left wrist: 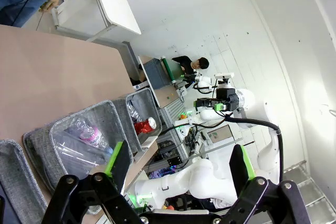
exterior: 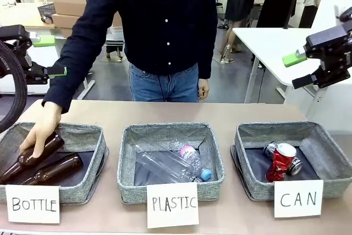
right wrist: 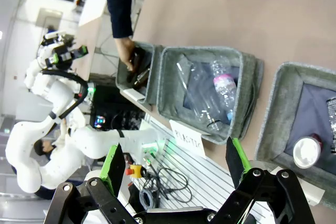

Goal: Sort the can waste into the basket.
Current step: Pick up the can waste from the table and place it in the right Fabric basket.

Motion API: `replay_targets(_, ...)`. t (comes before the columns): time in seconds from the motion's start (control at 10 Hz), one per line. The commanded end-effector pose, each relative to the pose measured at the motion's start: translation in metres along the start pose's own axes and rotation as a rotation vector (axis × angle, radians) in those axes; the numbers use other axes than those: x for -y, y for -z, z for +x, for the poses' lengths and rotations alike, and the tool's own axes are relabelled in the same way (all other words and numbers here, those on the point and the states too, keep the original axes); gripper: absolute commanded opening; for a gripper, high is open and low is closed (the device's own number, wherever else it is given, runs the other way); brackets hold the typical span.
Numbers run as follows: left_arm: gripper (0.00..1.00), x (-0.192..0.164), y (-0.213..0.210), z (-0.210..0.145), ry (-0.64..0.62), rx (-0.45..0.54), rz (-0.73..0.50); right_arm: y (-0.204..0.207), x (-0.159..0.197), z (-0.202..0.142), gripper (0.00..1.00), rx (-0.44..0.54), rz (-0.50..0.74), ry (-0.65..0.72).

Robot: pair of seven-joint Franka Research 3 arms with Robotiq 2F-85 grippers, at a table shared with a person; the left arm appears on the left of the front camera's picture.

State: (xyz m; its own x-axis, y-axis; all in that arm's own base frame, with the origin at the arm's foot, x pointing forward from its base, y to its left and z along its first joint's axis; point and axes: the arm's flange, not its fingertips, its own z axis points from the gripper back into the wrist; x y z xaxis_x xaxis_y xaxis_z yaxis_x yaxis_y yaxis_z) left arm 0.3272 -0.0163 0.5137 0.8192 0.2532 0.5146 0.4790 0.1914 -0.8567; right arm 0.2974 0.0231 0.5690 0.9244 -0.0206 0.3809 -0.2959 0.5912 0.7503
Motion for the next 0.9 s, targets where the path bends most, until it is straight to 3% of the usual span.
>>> replay_targets(0.0, 1.00, 0.0007, -0.0006, -0.0043, 0.017, 0.010, -0.023, -0.0032, -0.0017, 0.0017, 1.00, -0.006, -0.003, -0.017)
replay_targets(0.8, 1.00, 0.0007, -0.0006, -0.0043, 0.017, 0.010, -0.023, -0.0032, -0.0017, 0.0017, 1.00, -0.006, -0.003, -0.017)
